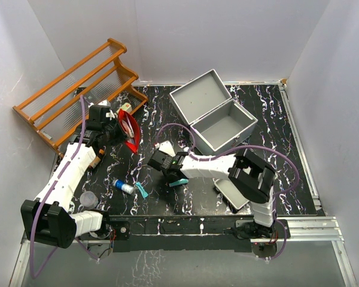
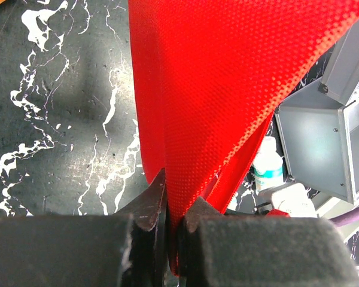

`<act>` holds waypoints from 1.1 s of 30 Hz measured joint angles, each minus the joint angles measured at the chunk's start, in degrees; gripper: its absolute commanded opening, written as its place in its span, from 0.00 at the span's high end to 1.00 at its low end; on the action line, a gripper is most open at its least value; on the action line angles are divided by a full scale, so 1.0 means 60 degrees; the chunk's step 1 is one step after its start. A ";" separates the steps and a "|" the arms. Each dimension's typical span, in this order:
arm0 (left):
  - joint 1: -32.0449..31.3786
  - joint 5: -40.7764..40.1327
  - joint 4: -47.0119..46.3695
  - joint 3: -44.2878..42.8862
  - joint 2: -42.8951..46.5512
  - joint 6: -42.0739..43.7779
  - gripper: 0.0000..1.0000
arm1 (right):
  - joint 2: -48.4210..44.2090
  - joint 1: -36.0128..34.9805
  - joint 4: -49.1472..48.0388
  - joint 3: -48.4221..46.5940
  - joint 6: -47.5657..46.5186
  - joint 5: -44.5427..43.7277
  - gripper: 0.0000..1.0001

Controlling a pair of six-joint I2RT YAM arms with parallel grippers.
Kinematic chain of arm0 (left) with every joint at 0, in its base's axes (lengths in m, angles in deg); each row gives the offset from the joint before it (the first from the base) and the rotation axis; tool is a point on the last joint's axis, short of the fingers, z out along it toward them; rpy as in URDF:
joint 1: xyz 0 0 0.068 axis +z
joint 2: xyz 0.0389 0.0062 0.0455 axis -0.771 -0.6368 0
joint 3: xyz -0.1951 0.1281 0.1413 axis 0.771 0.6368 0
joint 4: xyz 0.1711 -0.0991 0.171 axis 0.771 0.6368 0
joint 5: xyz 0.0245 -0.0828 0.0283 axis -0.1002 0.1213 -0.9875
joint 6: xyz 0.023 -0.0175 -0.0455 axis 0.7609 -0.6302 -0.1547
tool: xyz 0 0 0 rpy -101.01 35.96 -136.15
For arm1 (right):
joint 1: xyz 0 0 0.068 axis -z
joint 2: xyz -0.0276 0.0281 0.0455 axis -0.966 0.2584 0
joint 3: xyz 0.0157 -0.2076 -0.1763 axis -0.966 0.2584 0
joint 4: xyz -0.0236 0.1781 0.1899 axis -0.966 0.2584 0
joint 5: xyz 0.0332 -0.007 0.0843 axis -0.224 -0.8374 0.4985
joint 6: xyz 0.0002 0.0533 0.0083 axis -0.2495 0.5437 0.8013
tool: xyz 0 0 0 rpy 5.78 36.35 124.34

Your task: Organize the medicine kit

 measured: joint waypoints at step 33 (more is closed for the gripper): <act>-0.0186 0.5195 -0.3727 0.2269 -0.0397 -0.0138 1.00 | -0.5635 0.0080 -0.6029 0.2954 -0.0331 0.0484 1.00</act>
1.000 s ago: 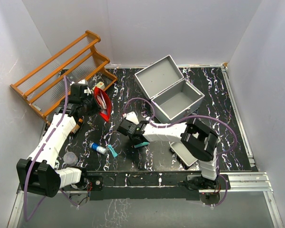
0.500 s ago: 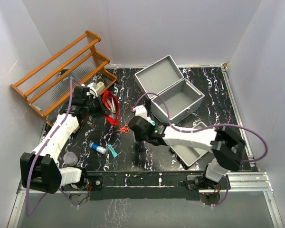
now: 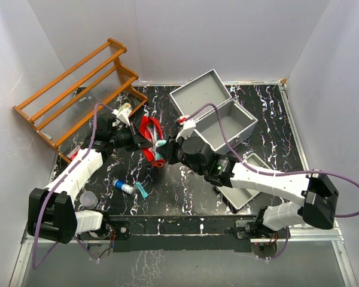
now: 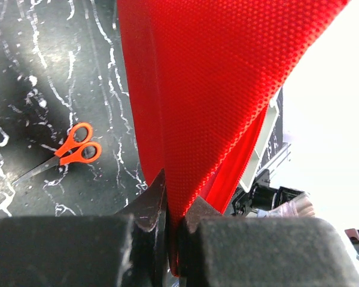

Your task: Organize the medicine kit

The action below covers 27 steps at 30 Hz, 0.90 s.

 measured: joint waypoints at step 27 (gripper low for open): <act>-0.0062 0.0980 0.0233 -0.0135 0.0280 0.0601 1.00 | 0.1752 0.1432 -0.4761 0.0040 -0.0328 0.3013 1.00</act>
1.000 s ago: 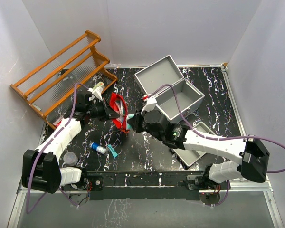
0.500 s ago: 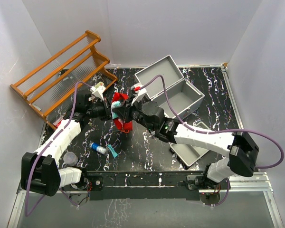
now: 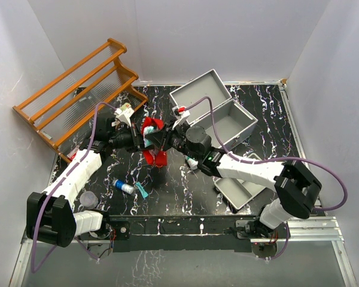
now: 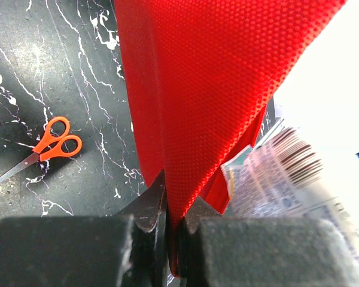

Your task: Organize the medicine kit

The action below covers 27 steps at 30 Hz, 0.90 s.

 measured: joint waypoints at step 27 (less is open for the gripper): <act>0.0000 -0.0255 0.0219 -0.0175 -0.0127 -0.0025 1.00 | -0.0488 -0.0011 -0.0634 0.0739 0.1195 -0.0550 1.00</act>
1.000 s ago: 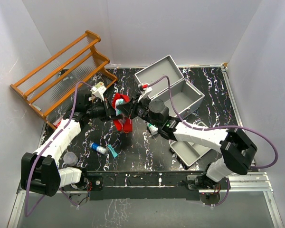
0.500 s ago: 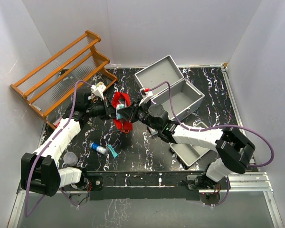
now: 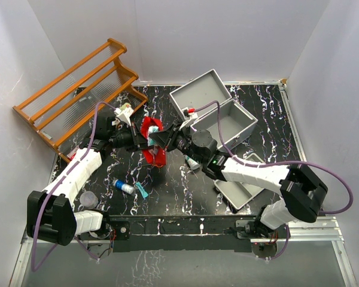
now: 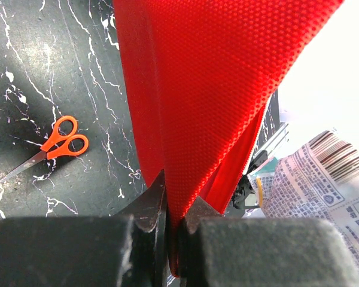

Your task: Organize the medicine kit

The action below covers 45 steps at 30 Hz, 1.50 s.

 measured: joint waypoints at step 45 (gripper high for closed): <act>0.0000 -0.0124 -0.0393 -0.0160 0.0000 -0.0667 1.00 | 0.0138 0.0204 0.0616 0.0466 0.2572 -0.0798 0.96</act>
